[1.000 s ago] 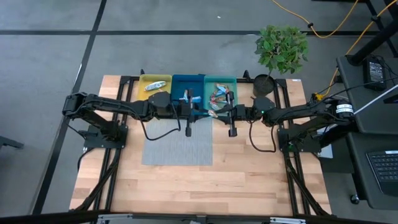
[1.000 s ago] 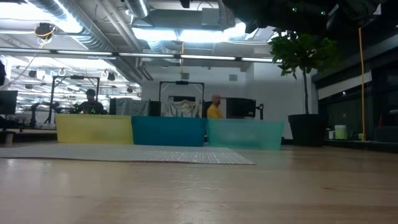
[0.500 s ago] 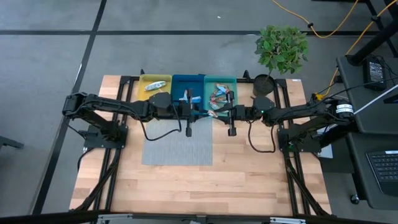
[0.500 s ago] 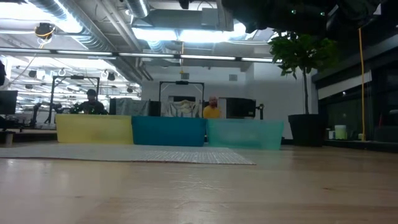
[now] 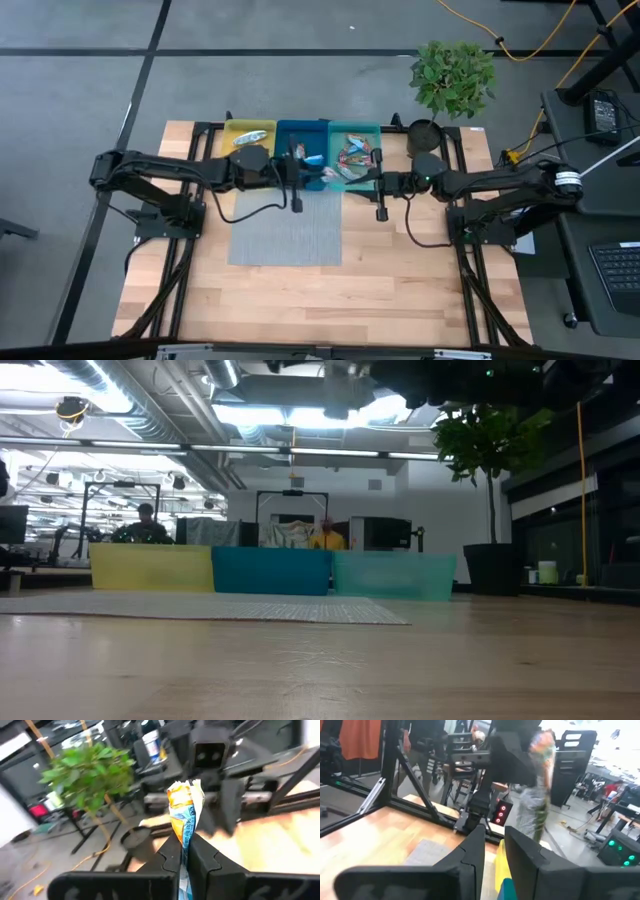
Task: Pick and place Granola Bars by type
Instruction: Put the orange granola bar into the yellow bin
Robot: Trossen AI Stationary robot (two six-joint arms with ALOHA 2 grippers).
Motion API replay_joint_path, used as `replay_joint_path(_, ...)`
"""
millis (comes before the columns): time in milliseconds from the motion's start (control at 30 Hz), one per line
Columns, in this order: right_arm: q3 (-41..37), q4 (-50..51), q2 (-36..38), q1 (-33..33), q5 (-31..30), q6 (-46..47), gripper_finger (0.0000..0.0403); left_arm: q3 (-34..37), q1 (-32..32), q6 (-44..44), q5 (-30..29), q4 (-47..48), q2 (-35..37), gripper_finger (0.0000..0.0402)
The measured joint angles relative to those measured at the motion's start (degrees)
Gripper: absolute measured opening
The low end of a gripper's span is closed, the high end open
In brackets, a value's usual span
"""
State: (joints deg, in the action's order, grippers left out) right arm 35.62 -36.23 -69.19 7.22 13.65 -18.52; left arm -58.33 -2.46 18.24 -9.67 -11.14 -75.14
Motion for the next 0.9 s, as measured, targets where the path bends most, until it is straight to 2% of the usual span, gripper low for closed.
replay_joint_path(167, 0.02, 6.39, 2.04, -0.71, -0.99, 0.07, 0.0079, 0.0, 0.0, -0.92, -6.1, 10.14, 4.73, 0.0004)
replay_joint_path(400, 0.0, 12.92, 1.78, -2.28, -6.62, 0.09, 0.0079, 0.0, 0.02, -4.44, -14.18, 20.96, 10.27, 0.0004)
replay_joint_path(633, 0.0, 14.76, 1.75, -3.63, -7.17, 0.18, 0.0078, 0.0, -1.03, -5.74, -23.42, 31.48, 14.24, 0.0004)
replay_joint_path(900, 0.0, 14.69, 1.75, -3.8, -7.17, 0.07, 0.0078, 0.0, -7.16, -9.46, -24.75, 38.45, 17.42, 0.0004)
